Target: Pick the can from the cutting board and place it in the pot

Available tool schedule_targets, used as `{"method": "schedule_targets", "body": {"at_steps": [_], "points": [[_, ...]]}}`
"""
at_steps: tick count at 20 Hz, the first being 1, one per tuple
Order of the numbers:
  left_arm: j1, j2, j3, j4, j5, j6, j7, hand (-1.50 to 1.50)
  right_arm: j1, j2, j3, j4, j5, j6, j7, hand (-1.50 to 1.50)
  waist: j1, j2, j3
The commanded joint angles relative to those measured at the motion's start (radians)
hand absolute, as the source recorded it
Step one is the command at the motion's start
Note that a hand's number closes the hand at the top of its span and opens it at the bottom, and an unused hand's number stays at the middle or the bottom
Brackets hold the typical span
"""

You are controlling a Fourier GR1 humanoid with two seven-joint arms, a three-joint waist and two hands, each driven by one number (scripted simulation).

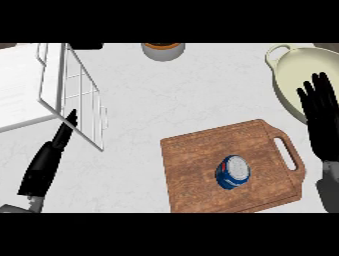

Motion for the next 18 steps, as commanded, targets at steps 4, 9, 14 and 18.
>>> {"method": "schedule_targets", "body": {"at_steps": [4, 9, 14, 18], "points": [[-0.046, -0.073, -0.022, 0.040, 0.067, -0.056, 0.132, 0.00, 0.063, -0.036, 0.247, -0.142, 0.222, -0.067, 0.147, 1.50, -0.021, 0.042, -0.007], [0.008, -0.104, -0.030, 0.058, 0.137, -0.081, 0.192, 0.00, 0.077, -0.129, 0.213, -0.122, 0.583, -0.369, 0.049, -1.50, -0.074, 0.031, -0.014], [-0.013, -0.100, -0.025, 0.036, 0.165, -0.109, 0.233, 0.00, 0.201, 0.090, 0.382, -0.347, 0.750, -0.601, -0.084, -1.50, -0.057, 0.033, -0.006], [0.003, -0.092, -0.025, 0.041, 0.161, -0.134, 0.225, 0.00, 0.268, 0.032, 0.492, -0.532, 0.978, -0.593, 0.211, -1.50, -0.036, 0.036, -0.010]]}}
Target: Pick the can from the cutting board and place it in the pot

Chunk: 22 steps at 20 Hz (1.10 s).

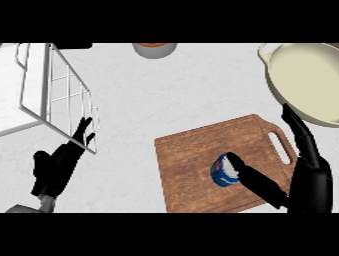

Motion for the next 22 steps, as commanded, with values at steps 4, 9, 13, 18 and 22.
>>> {"method": "schedule_targets", "body": {"at_steps": [4, 9, 13, 18, 22], "points": [[-0.017, -0.031, -0.024, 0.026, 0.001, -0.006, 0.061, 0.00, 0.113, -0.068, 0.081, -0.189, 0.234, 0.122, 0.423, -1.50, 0.000, 0.012, -0.010], [-0.020, -0.060, -0.038, 0.024, -0.009, -0.007, 0.053, 0.00, 0.057, -0.036, 0.079, -0.345, 0.287, 0.286, 0.765, -1.50, 0.024, 0.016, -0.008], [-0.118, -0.074, -0.030, 0.061, -0.016, -0.023, 0.098, 0.00, -0.076, 0.037, 0.037, -0.313, 0.285, 0.379, 0.985, -1.50, 0.035, 0.022, -0.005], [-0.103, -0.050, 0.011, 0.078, 0.017, -0.074, 0.076, 0.00, -0.110, 0.049, 0.095, -0.207, 0.160, 0.506, 1.041, -1.50, 0.047, 0.024, -0.003], [-0.064, -0.063, 0.001, 0.053, -0.009, -0.064, 0.077, 0.00, -0.123, 0.022, 0.053, -0.131, 0.088, 0.569, 1.009, -1.50, 0.049, 0.021, -0.002]]}}
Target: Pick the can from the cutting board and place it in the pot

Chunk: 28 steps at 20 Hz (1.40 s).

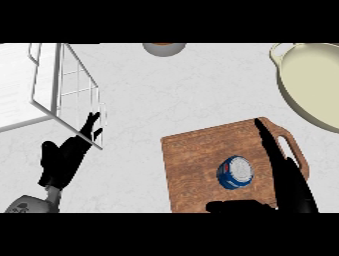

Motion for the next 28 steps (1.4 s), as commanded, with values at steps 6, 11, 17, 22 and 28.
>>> {"method": "schedule_targets", "body": {"at_steps": [6, 11, 17, 22, 28], "points": [[-0.061, -0.079, 0.034, 0.110, -0.019, -0.022, 0.043, 0.00, 0.069, 0.007, -0.013, 0.084, 0.018, 0.032, -0.060, -1.50, -0.012, 0.006, -0.007], [-0.035, -0.094, 0.018, 0.082, -0.075, -0.018, 0.034, 0.00, 0.151, -0.054, -0.130, 0.070, -0.084, 0.033, -0.232, -1.50, -0.012, 0.006, -0.006], [-0.027, -0.050, 0.087, 0.090, -0.035, -0.086, 0.036, 0.00, 0.276, -0.016, -0.132, 0.067, -0.227, 0.009, -0.460, -1.50, -0.015, 0.006, -0.006], [-0.006, -0.083, 0.067, 0.078, -0.076, -0.067, 0.034, 0.00, 0.257, 0.094, -0.116, 0.136, -0.278, -0.025, -0.570, -1.50, -0.010, 0.006, -0.006], [0.012, -0.115, 0.061, 0.046, -0.102, -0.064, 0.047, 0.00, 0.217, 0.156, -0.184, 0.320, -0.406, 0.016, -0.714, -1.50, -0.005, 0.007, -0.006]]}}
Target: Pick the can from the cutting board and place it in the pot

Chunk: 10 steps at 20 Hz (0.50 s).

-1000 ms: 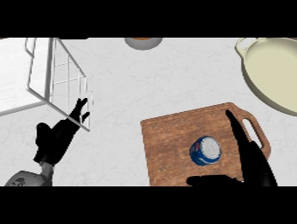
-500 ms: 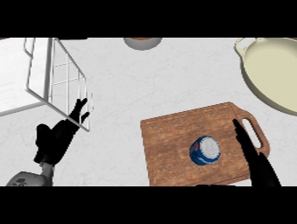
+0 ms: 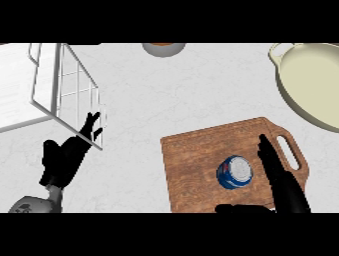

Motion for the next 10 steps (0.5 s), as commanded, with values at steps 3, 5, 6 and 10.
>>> {"method": "schedule_targets", "body": {"at_steps": [3, 5, 6, 10], "points": [[-0.067, -0.047, 0.015, 0.075, -0.013, -0.013, 0.050, 0.00, -0.060, 0.081, -0.041, 0.147, -0.080, 0.022, -0.081, -1.50, -0.005, 0.010, -0.009], [-0.022, -0.068, -0.005, 0.043, -0.024, -0.001, 0.042, 0.00, -0.020, 0.104, -0.041, 0.245, -0.109, 0.041, -0.223, -1.50, -0.004, 0.010, -0.008], [-0.011, -0.030, 0.036, 0.142, -0.014, -0.072, -0.067, 0.00, -0.077, 0.107, -0.057, 0.242, -0.096, 0.032, -0.146, -1.50, -0.004, 0.011, -0.009], [-0.003, -0.074, -0.021, -0.001, -0.052, 0.004, 0.054, 0.00, -0.122, 0.054, -0.016, 0.378, 0.028, 0.054, -0.270, 1.50, 0.006, 0.010, -0.008]]}}
